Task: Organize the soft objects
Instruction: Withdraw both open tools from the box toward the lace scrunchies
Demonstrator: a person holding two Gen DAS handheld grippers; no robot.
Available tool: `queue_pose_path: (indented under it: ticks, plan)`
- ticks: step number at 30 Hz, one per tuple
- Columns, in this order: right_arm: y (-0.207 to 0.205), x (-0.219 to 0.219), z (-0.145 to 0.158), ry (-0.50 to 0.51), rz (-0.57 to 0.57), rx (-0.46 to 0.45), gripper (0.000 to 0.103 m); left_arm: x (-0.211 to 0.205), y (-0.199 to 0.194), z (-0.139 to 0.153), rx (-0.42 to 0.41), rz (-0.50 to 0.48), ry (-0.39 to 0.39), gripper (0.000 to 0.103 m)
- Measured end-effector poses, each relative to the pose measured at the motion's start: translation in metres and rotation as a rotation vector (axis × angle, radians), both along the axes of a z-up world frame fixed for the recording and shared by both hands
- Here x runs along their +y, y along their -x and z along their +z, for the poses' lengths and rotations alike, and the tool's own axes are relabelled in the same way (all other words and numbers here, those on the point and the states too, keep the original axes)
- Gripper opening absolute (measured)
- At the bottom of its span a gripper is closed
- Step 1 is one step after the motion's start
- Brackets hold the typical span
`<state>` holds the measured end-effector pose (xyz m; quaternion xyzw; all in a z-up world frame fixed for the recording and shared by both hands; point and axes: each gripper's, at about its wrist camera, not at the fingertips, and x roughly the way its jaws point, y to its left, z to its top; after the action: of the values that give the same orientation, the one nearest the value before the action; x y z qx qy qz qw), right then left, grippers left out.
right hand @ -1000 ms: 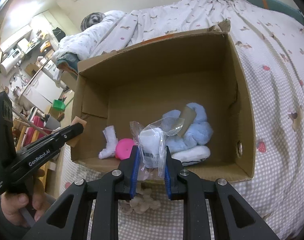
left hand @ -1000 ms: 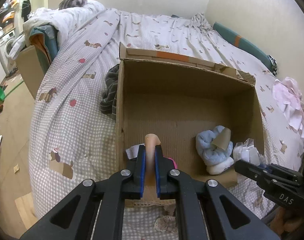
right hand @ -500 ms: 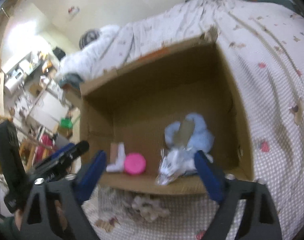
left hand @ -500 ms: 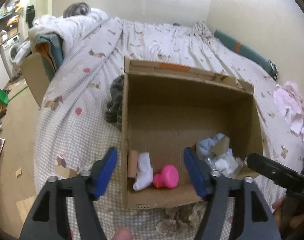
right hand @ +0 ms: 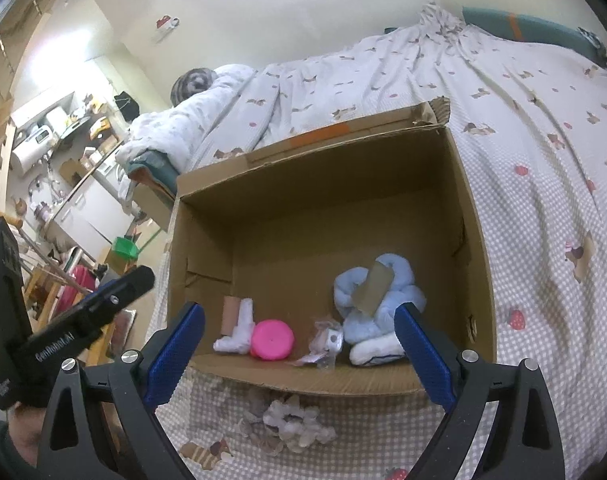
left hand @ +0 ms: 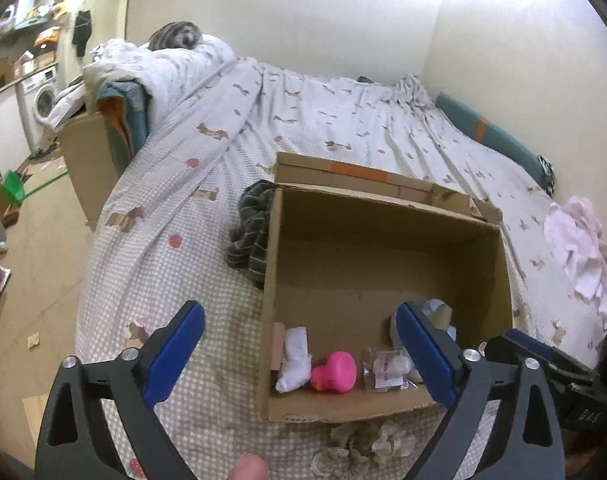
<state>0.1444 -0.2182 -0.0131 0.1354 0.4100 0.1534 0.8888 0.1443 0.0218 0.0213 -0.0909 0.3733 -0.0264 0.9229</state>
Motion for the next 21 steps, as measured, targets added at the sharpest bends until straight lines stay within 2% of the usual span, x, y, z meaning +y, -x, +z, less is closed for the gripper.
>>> queue_pose_path:
  ticks: [4,9,13,17,18,21]
  plan:
    - [0.006,0.0,0.003,0.002,0.002,-0.01,0.103,0.013,0.009,0.005,-0.001,0.035,0.02,0.102]
    - [0.015,0.005,0.003,0.002,0.031,0.006,0.103,0.026,0.021,0.01,0.017,0.095,-0.026,0.102]
    - [0.024,0.01,0.003,0.046,0.048,0.018,0.103,0.03,0.029,0.01,0.047,0.096,-0.023,0.102]
    - [0.03,0.007,0.003,0.043,0.028,0.044,0.103,0.025,0.036,-0.008,0.172,0.056,-0.07,0.102]
    - [0.032,0.005,0.004,0.05,0.02,0.038,0.103,0.025,0.039,-0.015,0.209,0.046,-0.065,0.102]
    - [0.037,0.005,0.005,0.061,0.025,0.035,0.103,0.023,0.05,-0.023,0.245,0.036,-0.047,0.102]
